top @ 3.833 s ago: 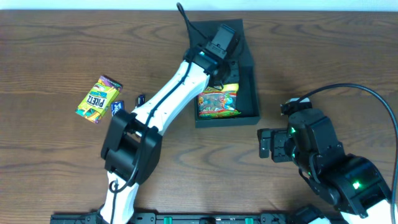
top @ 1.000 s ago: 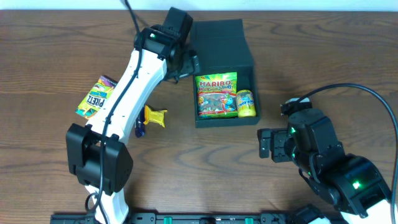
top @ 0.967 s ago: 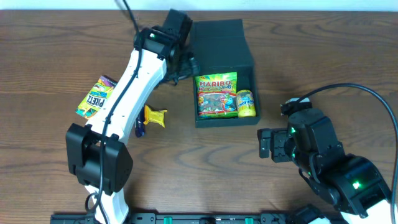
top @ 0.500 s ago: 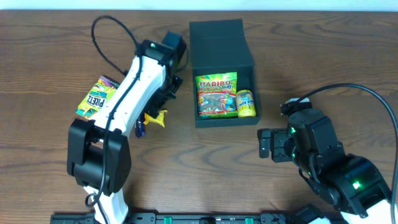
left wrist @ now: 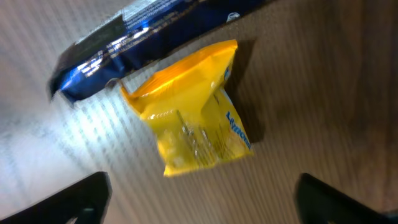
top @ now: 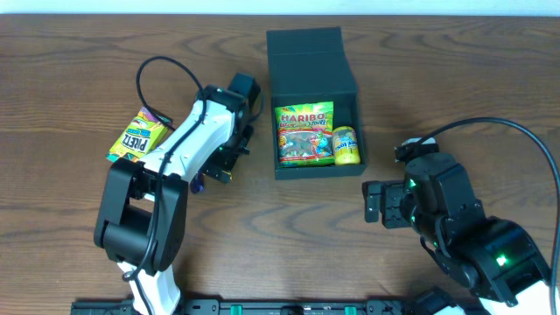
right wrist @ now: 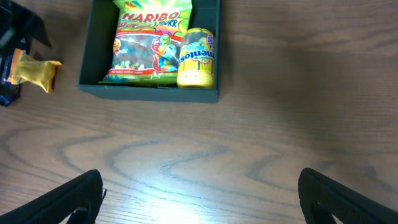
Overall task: Pack container
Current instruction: 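Grasp the yellow wrapped snack with the left gripper and lift toward box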
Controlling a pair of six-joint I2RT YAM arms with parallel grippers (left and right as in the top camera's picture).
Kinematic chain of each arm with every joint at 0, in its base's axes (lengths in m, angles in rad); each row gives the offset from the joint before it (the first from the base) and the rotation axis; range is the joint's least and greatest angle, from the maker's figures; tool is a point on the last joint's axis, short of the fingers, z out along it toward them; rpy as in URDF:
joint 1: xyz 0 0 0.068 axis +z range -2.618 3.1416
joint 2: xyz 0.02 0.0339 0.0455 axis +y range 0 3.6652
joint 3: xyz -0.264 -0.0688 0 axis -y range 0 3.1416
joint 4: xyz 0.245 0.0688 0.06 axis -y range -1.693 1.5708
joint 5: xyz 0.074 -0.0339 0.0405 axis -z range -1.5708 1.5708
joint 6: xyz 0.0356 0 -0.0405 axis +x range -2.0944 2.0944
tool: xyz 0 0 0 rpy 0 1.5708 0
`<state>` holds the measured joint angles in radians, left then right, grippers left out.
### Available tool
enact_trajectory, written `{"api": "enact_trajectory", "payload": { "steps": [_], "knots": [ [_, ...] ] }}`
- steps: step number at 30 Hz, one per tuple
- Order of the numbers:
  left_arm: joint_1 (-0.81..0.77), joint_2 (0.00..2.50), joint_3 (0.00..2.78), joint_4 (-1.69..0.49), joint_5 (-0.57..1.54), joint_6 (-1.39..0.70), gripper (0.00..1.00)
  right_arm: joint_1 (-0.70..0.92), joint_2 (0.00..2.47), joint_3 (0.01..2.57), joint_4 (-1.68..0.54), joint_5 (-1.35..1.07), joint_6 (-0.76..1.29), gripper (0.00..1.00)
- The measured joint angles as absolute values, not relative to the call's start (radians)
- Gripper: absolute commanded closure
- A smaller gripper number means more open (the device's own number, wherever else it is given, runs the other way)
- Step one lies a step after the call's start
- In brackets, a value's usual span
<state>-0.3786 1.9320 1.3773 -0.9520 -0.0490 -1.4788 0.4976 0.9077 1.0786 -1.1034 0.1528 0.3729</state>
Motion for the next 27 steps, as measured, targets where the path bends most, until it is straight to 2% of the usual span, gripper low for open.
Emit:
{"api": "enact_trajectory", "payload": {
  "steps": [4, 7, 16, 27],
  "knots": [
    [-0.371, 1.932, 1.332, -0.897, -0.063, -1.501, 0.09, 0.497, 0.908, 1.079, -1.103, 0.152, 0.373, 0.01],
    [-0.367, 1.932, 1.315, -0.861, -0.086, -1.516, 0.16, 0.498, 0.908, 1.079, -1.104, 0.153, 0.373, 0.01],
    [-0.362, 1.932, 1.287, -0.802, -0.116, -1.524, 0.21, 0.497, 0.908, 1.079, -1.103, 0.153, 0.373, 0.01],
    [-0.361, 1.938, 1.287, -0.801, -0.127, -1.527, 0.23, 0.498, 0.908, 1.079, -1.103, 0.153, 0.373, 0.01]
  ]
}}
